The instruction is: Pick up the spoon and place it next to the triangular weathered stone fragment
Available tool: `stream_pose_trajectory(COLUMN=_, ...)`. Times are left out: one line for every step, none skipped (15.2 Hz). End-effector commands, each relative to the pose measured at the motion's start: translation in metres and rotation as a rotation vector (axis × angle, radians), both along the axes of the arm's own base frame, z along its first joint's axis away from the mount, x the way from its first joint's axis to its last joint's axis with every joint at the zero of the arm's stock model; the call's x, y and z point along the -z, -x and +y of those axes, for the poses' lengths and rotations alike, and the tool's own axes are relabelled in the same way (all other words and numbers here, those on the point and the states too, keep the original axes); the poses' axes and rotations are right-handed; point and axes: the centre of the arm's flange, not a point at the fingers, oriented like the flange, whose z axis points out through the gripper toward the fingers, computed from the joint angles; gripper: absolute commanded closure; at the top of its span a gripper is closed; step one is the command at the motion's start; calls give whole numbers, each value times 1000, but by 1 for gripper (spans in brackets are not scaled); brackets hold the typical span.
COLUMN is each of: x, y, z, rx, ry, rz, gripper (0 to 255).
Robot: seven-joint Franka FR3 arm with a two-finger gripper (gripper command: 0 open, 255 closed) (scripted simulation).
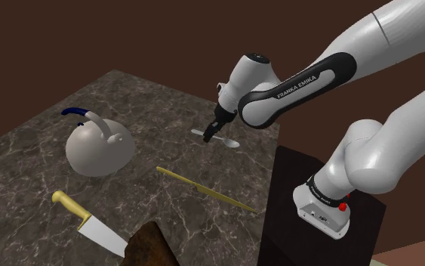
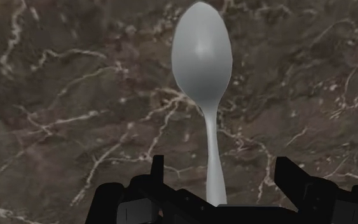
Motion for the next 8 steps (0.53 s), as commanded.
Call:
stream_pose_trajectory(x=0, y=0, z=0, rx=0, ry=0, rz=0, gripper=0)
stream_pose_trajectory(x=0, y=0, z=0, rx=0, ry=0, rz=0, gripper=255)
stream_pose_trajectory(x=0, y=0, z=0, rx=0, ry=0, rz=0, gripper=255)
stream_pose_trajectory(x=0, y=0, z=0, rx=0, ry=0, rz=0, gripper=255)
stream_pose_trajectory(x=0, y=0, z=0, rx=0, ry=0, rz=0, gripper=255)
stream_pose_trajectory(x=0, y=0, z=0, rx=0, ry=0, rz=0, gripper=255)
stream_pose_trajectory(x=0, y=0, z=0, rx=0, ry=0, rz=0, gripper=255)
stream_pose_trajectory(x=0, y=0, z=0, rx=0, ry=0, rz=0, gripper=255)
